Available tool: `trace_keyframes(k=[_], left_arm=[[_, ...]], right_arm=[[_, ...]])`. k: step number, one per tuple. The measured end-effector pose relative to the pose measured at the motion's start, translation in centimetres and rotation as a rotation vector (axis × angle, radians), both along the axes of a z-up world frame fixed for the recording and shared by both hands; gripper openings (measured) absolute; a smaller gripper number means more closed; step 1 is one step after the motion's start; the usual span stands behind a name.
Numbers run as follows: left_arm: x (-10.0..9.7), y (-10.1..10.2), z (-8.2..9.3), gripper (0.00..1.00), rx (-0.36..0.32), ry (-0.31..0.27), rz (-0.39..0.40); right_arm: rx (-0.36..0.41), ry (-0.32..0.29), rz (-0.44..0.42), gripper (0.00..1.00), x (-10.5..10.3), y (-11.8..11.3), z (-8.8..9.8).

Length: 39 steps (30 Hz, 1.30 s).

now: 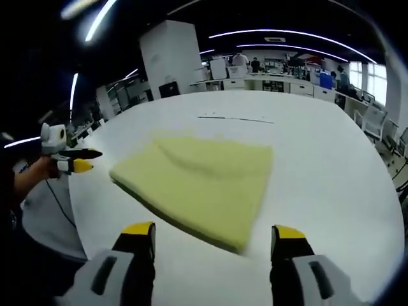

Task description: Fold the garment on the visible template until the final outline fits inside the template.

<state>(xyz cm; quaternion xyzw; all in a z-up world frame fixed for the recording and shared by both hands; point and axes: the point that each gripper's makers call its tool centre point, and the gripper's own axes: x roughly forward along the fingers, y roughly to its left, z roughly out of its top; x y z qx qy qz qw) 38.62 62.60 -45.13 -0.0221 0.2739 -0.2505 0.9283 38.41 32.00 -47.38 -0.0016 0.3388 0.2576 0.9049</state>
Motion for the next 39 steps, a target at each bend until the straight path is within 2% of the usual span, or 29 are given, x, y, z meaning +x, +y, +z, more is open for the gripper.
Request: trace_keyframes(k=[4, 10, 13, 22, 30, 39], left_arm=[[-0.6, -0.3, 0.8, 0.73, 0.008, 0.0, -0.008], [-1.0, -0.4, 2.1, 0.86, -0.004, -0.015, -0.002], [-1.4, 0.0, 2.2, 0.87, 0.024, -0.016, 0.002], [-1.6, 1.1, 2.9, 0.91, 0.026, -0.029, 0.049], [-2.3, 1.0, 3.3, 0.96, 0.046, -0.031, 0.033], [-2.5, 0.9, 3.9, 0.99, 0.047, -0.042, 0.033]], right_arm=[[0.0, -0.024, 0.022, 0.83, -0.7, 0.8, 1.4], [0.0, -0.021, 0.036, 0.89, -1.7, 1.7, 2.3], [0.012, -0.035, 0.039, 0.91, -2.2, 1.9, 3.2], [0.013, -0.068, 0.03, 0.99, -3.0, 1.5, 4.8], [-0.016, -0.093, 0.021, 0.99, -3.1, 1.3, 5.0], [0.006, -0.111, 0.009, 1.0, -3.4, 1.8, 5.3]])
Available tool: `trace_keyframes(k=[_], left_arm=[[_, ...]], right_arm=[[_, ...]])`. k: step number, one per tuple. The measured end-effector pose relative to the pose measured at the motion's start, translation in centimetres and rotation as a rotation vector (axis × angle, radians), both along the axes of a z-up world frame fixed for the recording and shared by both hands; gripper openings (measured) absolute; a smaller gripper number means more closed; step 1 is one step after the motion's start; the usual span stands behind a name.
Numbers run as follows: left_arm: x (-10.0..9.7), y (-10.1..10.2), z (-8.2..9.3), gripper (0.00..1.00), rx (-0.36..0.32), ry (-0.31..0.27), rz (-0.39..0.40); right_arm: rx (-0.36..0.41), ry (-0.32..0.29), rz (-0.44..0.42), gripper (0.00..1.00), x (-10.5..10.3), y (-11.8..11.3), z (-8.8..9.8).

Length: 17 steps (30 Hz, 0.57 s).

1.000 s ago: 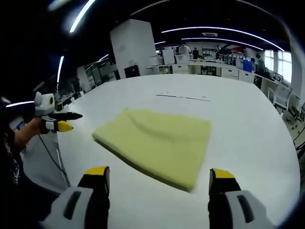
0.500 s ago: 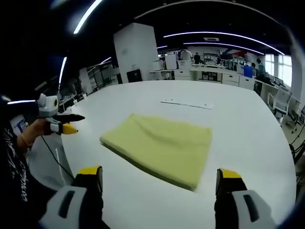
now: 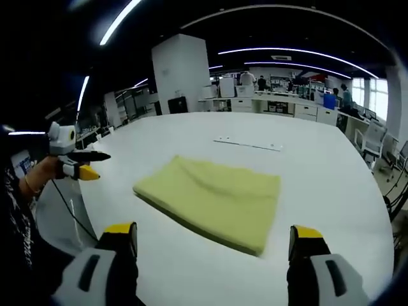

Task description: Fold the garment on the visible template until the final outline fits inside the template.

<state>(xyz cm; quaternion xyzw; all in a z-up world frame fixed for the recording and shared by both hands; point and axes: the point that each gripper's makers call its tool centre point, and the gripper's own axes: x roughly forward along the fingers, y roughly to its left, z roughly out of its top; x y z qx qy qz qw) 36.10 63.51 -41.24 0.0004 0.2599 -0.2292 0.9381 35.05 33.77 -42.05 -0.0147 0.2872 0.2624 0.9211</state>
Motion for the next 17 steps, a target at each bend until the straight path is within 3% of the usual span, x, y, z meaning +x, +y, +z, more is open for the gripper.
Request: trace_keyframes(k=[17], left_arm=[[-1.2, -0.6, -0.1, 0.99, -0.003, 0.019, -0.002]], right_arm=[[0.01, -0.003, -0.018, 0.99, -0.7, 0.1, 0.1]])
